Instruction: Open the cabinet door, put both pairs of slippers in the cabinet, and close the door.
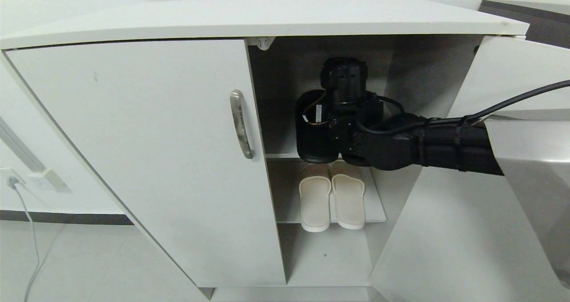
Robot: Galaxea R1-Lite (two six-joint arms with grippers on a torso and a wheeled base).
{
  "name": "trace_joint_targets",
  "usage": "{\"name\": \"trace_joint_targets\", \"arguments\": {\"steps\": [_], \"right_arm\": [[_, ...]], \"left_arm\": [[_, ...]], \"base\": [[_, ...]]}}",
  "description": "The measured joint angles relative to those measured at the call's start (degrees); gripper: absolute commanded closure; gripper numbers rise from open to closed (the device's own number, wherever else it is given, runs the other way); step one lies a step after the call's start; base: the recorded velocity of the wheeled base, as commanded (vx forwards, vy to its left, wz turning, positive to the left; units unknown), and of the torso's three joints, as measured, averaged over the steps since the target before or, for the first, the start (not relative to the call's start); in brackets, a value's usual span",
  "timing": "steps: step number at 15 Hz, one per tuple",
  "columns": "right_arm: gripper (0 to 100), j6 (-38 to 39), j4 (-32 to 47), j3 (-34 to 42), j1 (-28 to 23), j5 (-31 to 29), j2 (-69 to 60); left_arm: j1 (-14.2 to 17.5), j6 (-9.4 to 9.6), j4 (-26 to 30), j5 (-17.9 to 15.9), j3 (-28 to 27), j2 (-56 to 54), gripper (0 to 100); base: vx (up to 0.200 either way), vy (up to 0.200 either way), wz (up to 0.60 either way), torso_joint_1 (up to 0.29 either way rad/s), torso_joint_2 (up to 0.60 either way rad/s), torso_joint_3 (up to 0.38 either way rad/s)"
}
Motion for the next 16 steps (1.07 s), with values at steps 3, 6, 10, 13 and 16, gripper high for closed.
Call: {"name": "trace_joint_targets", "arguments": {"steps": [3,6,10,13,16], "right_arm": [[0,0.0,0.7,0.0,-0.2,0.0,0.4],[0,0.0,0.7,0.1,-0.1,0.0,0.5],[0,-0.3,0.7,1.8,0.4,-0.3,-0.6],[0,-0.2,0.2,7.6,1.9,-0.5,-4.1],[0,0.1,0.0,14.6,4.0,-1.0,-9.3]], "left_arm": [[0.0,-0.02,0.0,0.0,0.0,0.0,100],[0.0,0.00,0.0,0.0,0.0,0.0,100],[0.0,-0.02,0.0,0.0,0.0,0.0,100],[0.0,-0.02,0.0,0.0,0.0,0.0,100],[0.0,-0.02,0.0,0.1,0.0,0.0,100]], "base": [[0.000,0.000,0.00,0.000,0.00,0.000],[0.000,0.000,0.00,0.000,0.00,0.000],[0.000,0.000,0.00,0.000,0.00,0.000],[0.000,0.000,0.00,0.000,0.00,0.000],[0.000,0.000,0.00,0.000,0.00,0.000]]}}
